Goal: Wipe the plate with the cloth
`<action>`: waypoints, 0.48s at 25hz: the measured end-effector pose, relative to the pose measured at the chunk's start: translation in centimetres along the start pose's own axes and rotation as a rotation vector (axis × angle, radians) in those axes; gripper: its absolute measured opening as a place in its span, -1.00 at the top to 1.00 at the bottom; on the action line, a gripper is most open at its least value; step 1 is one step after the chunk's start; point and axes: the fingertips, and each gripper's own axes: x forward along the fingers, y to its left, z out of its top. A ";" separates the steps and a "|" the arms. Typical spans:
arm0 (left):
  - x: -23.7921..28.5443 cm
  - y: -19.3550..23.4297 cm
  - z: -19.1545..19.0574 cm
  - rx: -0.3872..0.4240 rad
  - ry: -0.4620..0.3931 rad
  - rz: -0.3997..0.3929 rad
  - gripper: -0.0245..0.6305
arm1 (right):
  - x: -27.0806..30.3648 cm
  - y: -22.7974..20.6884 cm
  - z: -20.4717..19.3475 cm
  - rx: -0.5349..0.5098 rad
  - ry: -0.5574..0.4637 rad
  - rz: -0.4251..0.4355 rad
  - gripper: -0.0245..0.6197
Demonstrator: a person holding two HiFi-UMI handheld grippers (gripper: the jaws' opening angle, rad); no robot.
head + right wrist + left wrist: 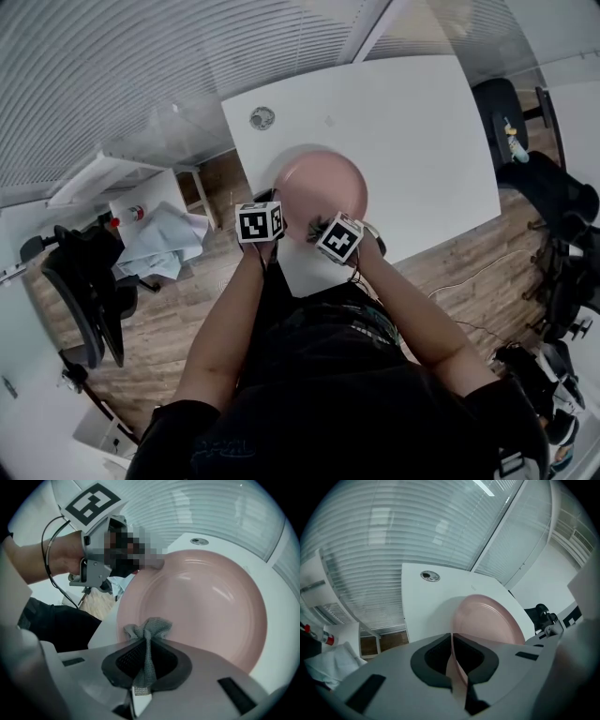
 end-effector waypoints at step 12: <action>0.2 -0.3 0.1 0.034 0.004 -0.012 0.84 | -2.6 -6.8 -3.6 -0.055 0.154 -0.174 0.79</action>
